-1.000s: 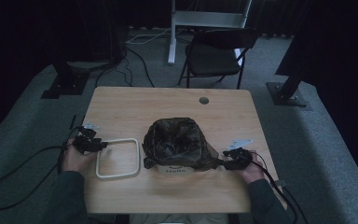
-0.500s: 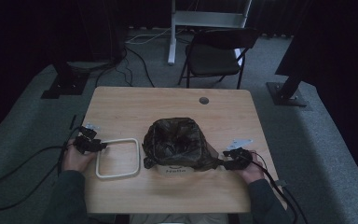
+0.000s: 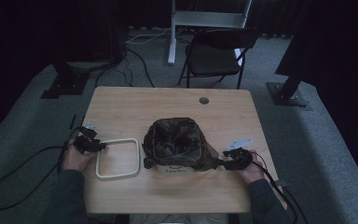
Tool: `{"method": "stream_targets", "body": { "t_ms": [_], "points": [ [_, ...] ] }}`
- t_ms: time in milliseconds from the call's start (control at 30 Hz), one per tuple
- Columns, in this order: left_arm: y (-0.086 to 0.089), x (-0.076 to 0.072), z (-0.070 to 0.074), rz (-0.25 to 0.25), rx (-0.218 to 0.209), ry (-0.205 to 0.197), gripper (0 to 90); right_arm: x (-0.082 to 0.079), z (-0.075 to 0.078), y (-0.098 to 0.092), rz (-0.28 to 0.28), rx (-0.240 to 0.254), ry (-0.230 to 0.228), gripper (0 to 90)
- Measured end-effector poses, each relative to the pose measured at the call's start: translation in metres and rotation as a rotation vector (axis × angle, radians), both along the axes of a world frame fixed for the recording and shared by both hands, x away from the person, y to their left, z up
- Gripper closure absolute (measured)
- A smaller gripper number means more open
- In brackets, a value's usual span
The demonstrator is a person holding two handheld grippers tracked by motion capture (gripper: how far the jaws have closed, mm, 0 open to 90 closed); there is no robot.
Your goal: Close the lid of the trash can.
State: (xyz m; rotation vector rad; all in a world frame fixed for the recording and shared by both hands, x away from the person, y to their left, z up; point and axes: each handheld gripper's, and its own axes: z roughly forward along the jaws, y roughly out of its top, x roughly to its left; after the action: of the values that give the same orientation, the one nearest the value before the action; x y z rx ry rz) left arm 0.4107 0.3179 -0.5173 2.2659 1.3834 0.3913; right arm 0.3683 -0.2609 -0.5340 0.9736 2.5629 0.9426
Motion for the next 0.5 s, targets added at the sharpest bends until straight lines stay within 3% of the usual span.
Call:
{"method": "stream_targets", "body": {
  "t_ms": [267, 500],
  "points": [
    [-0.0005, -0.0017, 0.0006, -0.008, -0.005, 0.004, 74.8, 0.0000, 0.0000, 0.0000, 0.000, 0.000, 0.000, 47.9],
    [-0.0027, -0.0034, 0.0008, -0.012, 0.012, -0.003, 76.8, 0.0000, 0.0000, 0.0000, 0.000, 0.000, 0.000, 47.8]
  ]
}}
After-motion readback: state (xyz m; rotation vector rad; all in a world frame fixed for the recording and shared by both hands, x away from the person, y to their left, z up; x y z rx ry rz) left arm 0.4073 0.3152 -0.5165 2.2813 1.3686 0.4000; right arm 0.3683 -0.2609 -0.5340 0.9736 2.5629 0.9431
